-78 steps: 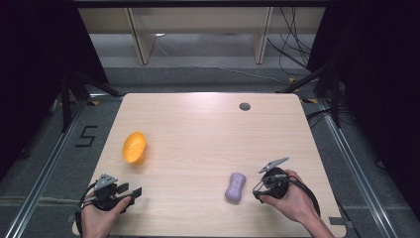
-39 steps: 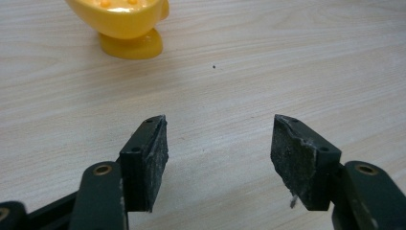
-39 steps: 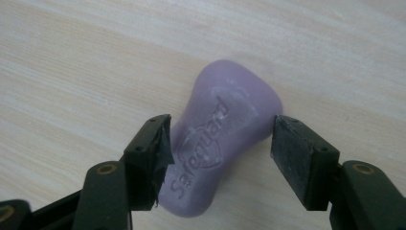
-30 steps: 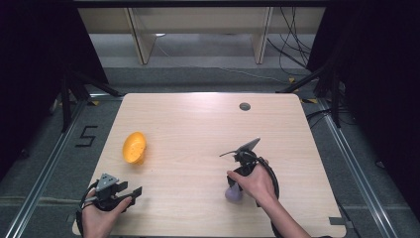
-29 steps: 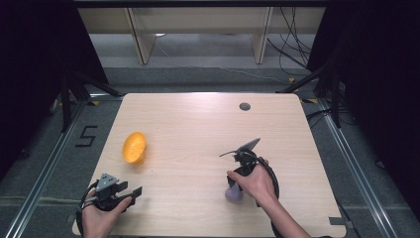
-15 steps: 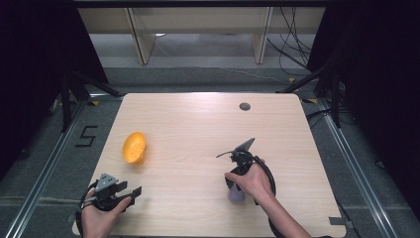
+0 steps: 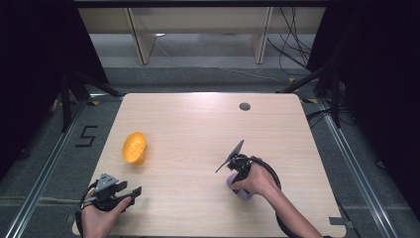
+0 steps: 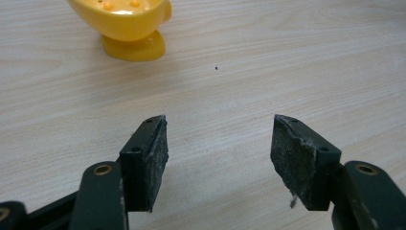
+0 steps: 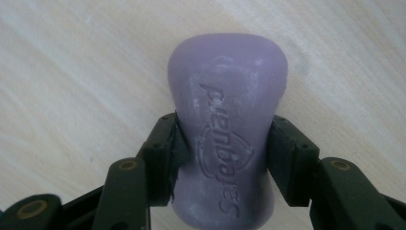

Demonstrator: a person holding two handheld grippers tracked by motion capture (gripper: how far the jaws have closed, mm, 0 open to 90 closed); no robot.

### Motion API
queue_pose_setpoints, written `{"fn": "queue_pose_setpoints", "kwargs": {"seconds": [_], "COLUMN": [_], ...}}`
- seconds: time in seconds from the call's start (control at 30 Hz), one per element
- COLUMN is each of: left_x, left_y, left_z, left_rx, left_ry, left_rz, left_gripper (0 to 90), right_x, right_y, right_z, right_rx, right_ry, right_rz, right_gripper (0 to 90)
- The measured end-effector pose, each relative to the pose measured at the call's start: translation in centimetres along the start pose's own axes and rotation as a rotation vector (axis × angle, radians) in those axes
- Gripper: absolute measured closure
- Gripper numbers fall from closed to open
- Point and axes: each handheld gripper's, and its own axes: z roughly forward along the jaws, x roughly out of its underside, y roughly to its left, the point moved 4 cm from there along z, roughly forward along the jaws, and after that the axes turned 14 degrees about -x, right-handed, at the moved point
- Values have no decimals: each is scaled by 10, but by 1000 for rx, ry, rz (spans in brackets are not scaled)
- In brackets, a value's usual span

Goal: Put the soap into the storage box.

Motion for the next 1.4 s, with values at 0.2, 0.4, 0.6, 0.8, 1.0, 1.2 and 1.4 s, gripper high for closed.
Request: {"fn": "queue_pose_setpoints", "kwargs": {"seconds": [0.2, 0.4, 0.6, 0.8, 1.0, 1.2, 1.4], "left_x": [0, 0, 0, 0, -1, -3, -4], "left_y": [0, -1, -1, -1, -4, -6, -8], "left_z": [0, 0, 0, -1, 0, -1, -1], "left_rx": [0, 6, 6, 4, 8, 16, 34], "left_ry": [0, 0, -7, -5, -14, -39, -65], "left_rz": [2, 5, 4, 21, 6, -1, -5], "left_gripper": [372, 372, 372, 373, 378, 383, 383], "right_x": [4, 9, 17, 25, 29, 35, 48], "right_y": [-2, 4, 9, 13, 17, 24, 38], "right_z": [0, 1, 1, 1, -7, -13, -22], "right_rx": [25, 77, 189, 253, 383, 442, 539], "right_ry": [24, 20, -19, -65, -136, -204, -323], "right_rz": [-192, -323, -476, -596, -740, -737, -801], "right_gripper": [505, 505, 507, 507, 508, 508, 508]}}
